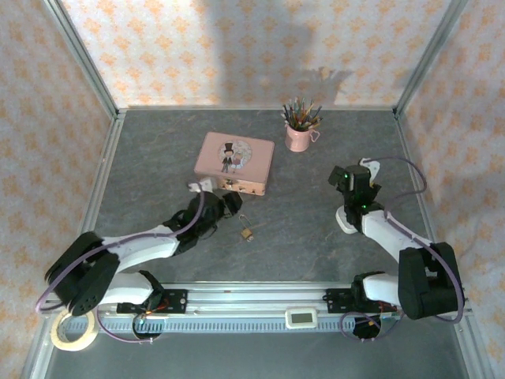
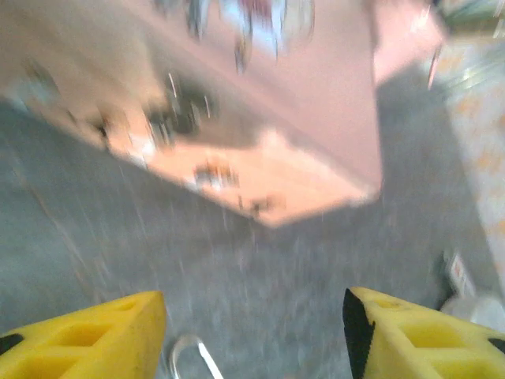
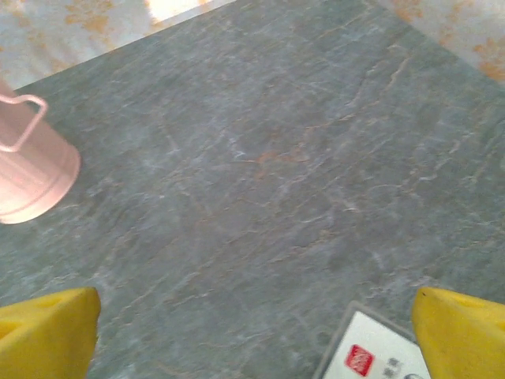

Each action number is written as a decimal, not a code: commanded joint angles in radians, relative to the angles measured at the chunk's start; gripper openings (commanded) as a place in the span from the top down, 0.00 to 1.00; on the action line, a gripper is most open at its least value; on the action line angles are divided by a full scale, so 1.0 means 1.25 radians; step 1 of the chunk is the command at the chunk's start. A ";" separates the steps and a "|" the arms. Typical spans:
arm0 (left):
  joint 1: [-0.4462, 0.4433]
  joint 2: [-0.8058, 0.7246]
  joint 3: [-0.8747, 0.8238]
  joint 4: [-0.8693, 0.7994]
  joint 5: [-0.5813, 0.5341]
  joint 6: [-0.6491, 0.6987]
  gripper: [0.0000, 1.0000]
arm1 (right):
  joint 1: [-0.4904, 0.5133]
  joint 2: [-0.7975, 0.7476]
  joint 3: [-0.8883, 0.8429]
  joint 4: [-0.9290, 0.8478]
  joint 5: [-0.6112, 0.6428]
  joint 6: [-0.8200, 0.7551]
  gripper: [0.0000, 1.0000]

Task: Unlock the padlock with the key

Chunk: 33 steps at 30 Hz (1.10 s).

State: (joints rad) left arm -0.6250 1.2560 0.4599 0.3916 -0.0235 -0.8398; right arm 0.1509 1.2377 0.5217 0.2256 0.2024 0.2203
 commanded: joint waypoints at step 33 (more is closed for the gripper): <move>0.412 0.140 -0.223 0.743 -0.357 0.654 0.05 | -0.089 0.223 -0.240 0.816 -0.093 -0.183 0.00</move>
State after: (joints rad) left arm -0.1276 1.3857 0.2054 1.0828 -0.5312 -0.0944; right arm 0.0422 1.5127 0.2298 1.1728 0.1028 -0.0090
